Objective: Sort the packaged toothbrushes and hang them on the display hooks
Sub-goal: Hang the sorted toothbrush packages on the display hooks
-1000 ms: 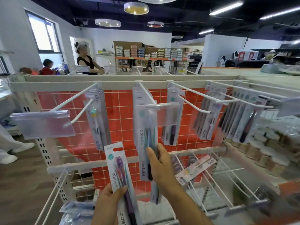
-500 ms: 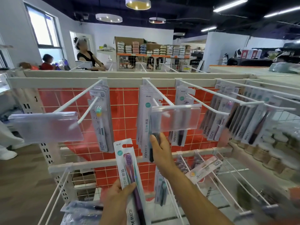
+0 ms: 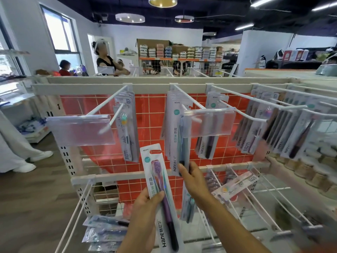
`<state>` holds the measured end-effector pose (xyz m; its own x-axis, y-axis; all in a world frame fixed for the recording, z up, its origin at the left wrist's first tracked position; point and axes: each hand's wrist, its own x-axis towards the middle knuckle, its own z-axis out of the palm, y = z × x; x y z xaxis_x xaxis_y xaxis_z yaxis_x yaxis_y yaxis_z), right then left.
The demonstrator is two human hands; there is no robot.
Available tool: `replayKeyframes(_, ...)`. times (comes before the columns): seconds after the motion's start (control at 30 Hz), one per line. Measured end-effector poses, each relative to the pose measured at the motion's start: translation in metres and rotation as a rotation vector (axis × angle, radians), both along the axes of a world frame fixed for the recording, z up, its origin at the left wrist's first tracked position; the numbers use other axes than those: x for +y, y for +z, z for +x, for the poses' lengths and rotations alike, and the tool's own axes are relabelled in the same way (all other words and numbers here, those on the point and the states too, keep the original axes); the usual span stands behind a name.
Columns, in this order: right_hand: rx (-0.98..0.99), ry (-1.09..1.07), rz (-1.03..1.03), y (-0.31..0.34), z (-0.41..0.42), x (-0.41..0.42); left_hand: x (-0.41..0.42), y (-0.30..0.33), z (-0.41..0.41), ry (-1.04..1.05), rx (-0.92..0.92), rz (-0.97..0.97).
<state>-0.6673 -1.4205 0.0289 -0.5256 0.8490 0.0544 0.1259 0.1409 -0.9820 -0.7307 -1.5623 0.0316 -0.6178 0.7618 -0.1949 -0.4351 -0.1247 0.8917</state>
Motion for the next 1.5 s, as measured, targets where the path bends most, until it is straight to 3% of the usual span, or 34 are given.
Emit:
replayKeyframes(0.1, -0.091, -0.032, -0.045, -0.023, 0.014, -0.007, -0.001, 0.006, 0.003, -0.006, 0.015, -0.014)
replayKeyframes(0.3, -0.095, -0.118, -0.166, -0.047, 0.034, -0.031, -0.005, 0.012, 0.008, -0.007, 0.036, -0.034)
replayKeyframes(0.5, 0.063, 0.025, -0.283, -0.021, 0.042, -0.058, -0.010, 0.014, 0.016, -0.006, 0.020, -0.055)
replayKeyframes(0.7, 0.177, 0.141, -0.259, 0.005, 0.044, -0.073, -0.016, 0.022, 0.022, -0.014, -0.006, -0.046)
replayKeyframes(1.0, 0.117, 0.186, -0.202, 0.010, 0.048, -0.084, -0.016, 0.027, 0.031, -0.018, -0.025, -0.018)
replayKeyframes(1.5, 0.145, 0.017, -0.189, 0.011, 0.114, -0.064, 0.018, 0.022, 0.086, -0.118, 0.055, -0.093)
